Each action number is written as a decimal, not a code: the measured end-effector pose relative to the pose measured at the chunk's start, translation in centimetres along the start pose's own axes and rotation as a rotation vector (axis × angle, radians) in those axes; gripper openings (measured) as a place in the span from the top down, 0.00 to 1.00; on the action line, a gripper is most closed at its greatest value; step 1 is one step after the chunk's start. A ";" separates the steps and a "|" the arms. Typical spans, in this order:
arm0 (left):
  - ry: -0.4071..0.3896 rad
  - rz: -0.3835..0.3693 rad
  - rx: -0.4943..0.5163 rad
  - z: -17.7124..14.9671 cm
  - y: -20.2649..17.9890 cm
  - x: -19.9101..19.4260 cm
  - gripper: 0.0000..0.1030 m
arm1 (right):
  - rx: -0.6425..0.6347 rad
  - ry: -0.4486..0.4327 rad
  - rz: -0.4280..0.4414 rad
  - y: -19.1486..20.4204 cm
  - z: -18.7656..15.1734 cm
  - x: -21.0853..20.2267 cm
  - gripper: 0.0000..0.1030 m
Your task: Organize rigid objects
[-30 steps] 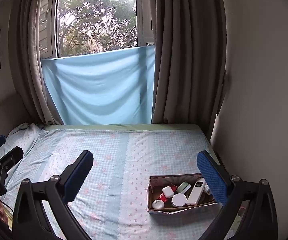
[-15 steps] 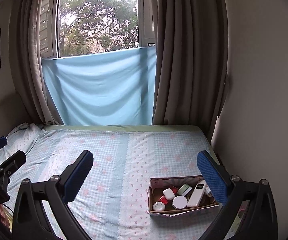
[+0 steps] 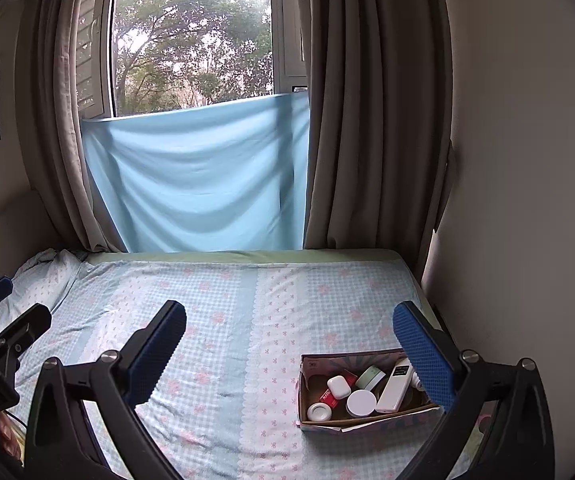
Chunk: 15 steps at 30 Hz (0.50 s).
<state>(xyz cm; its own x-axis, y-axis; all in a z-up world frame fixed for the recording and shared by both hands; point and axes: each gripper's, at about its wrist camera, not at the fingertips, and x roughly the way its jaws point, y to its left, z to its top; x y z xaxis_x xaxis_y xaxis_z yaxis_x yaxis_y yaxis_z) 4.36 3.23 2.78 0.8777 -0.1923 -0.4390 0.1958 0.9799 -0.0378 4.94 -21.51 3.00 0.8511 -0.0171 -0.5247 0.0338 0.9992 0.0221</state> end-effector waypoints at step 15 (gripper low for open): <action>0.005 0.011 0.002 0.1 0.0 0.3 0.00 | 0.015 -0.001 -0.011 -0.2 0.0 -0.1 0.00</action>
<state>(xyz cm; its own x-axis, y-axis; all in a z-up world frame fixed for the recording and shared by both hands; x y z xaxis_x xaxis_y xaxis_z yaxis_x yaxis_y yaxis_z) 4.65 3.20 2.73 0.8775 -0.1810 -0.4440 0.1867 0.9819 -0.0312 4.82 -21.70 3.02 0.8511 -0.0284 -0.5242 0.0513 0.9983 0.0291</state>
